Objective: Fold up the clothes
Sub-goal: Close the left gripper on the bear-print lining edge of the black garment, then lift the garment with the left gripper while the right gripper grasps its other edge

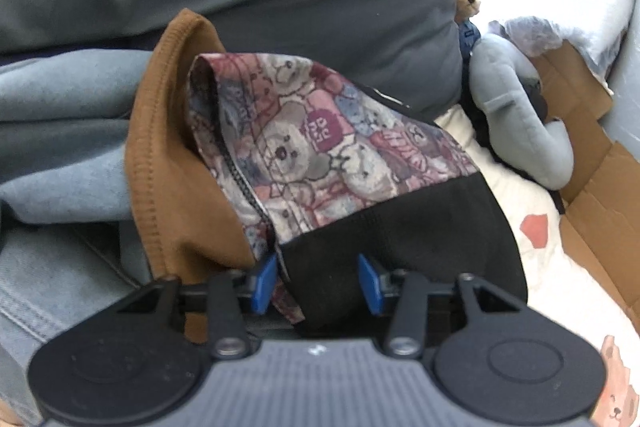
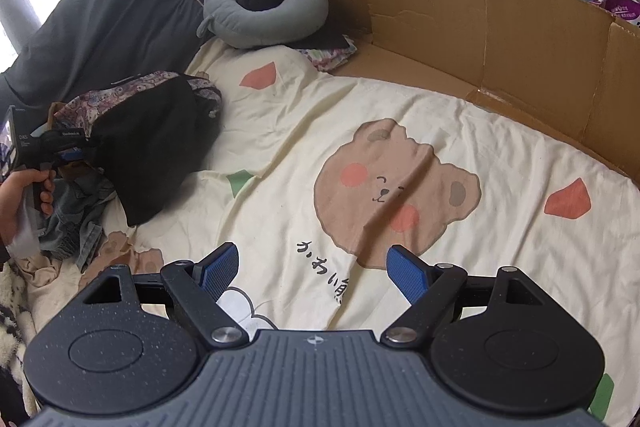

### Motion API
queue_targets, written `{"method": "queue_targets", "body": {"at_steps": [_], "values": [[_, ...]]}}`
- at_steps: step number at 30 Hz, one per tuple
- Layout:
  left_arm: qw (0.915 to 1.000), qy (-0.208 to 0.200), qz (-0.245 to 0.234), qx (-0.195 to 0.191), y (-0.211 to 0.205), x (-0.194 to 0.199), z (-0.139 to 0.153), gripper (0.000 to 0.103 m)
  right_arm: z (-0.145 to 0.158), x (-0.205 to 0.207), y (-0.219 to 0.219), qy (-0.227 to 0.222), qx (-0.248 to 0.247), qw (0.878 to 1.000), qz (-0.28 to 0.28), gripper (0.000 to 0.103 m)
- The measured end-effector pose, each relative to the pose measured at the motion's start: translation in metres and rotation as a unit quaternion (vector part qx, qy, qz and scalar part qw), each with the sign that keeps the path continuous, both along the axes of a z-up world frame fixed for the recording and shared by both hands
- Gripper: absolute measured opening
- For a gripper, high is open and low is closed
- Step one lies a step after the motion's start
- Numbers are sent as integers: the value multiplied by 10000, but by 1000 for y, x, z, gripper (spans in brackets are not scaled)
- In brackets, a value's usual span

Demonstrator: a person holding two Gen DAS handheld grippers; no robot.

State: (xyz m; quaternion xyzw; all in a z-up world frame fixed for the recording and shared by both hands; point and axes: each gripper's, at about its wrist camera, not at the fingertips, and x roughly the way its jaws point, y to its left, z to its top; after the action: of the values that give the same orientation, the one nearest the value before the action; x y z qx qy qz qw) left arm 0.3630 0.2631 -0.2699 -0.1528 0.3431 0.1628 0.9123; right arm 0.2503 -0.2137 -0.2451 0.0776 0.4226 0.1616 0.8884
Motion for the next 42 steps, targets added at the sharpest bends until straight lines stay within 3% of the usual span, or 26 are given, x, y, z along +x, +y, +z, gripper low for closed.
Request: {"method": "queue_targets", "body": {"at_steps": [3, 6, 13, 19, 27, 31, 36, 42], "values": [[9998, -176, -11, -20, -1, -6, 5, 14, 1, 0, -1, -23, 59, 10000, -40, 85], [9993, -345, -132, 101, -6, -14, 11, 3, 0, 1, 1, -16, 85, 10000, -36, 85], [9955, -631, -645, 284, -29, -33, 29, 1, 0, 2, 3, -21, 246, 9997, -68, 85], [9858, -1079, -1215, 413, -59, -56, 54, 1, 4, -2, 1, 10, 468, 9988, -120, 85], [9748, -1460, -1685, 40, -104, -77, 65, 0, 11, -1, -2, -25, 1017, 9946, -212, 85], [9687, -1423, -2030, -137, -126, -77, 64, 0, 3, 1, -5, 37, 1263, 9910, -442, 85], [9625, -1114, -2442, -396, -155, -79, 50, 0, -12, 4, -1, 345, 1514, 9865, -515, 74], [9476, -1024, -2969, -580, -189, -94, 32, 0, -9, 5, 4, 428, 1686, 9840, -380, 68]]}}
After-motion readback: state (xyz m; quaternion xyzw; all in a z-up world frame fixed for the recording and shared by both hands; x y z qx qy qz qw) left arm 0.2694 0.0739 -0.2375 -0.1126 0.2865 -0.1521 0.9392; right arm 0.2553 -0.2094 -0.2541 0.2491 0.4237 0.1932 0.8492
